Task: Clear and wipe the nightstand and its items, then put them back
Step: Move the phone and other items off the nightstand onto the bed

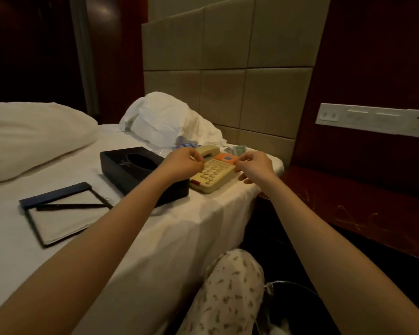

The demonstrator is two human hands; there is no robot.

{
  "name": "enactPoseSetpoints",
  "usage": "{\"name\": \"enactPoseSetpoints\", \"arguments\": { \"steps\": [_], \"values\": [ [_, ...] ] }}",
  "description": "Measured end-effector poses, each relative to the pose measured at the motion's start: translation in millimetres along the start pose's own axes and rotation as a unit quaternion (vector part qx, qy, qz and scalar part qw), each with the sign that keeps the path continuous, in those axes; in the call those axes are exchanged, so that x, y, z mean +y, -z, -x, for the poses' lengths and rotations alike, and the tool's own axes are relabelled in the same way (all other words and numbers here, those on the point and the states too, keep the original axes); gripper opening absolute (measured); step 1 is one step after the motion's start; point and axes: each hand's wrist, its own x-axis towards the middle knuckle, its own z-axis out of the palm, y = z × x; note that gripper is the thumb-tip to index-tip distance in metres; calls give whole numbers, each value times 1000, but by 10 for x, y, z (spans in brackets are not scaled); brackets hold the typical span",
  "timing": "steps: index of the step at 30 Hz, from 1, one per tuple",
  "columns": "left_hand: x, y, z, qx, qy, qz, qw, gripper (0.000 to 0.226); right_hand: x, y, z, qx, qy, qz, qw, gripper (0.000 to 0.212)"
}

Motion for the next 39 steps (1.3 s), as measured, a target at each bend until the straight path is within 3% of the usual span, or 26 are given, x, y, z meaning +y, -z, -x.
{"name": "enactPoseSetpoints", "arguments": {
  "steps": [8, 21, 39],
  "values": [
    [478, -599, -179, -62, -68, 13, 996, 11, 356, 679, 91, 98, -41, 50, 993, 23],
    [1164, -1454, -199, -173, -146, 67, 972, 11, 904, 1597, 542, 183, -143, 87, 969, 16],
    [2112, -2586, 248, -348, -221, 98, 906, 19, 1414, 2667, 1436, 326, -237, 151, 902, 18]
  ]
}}
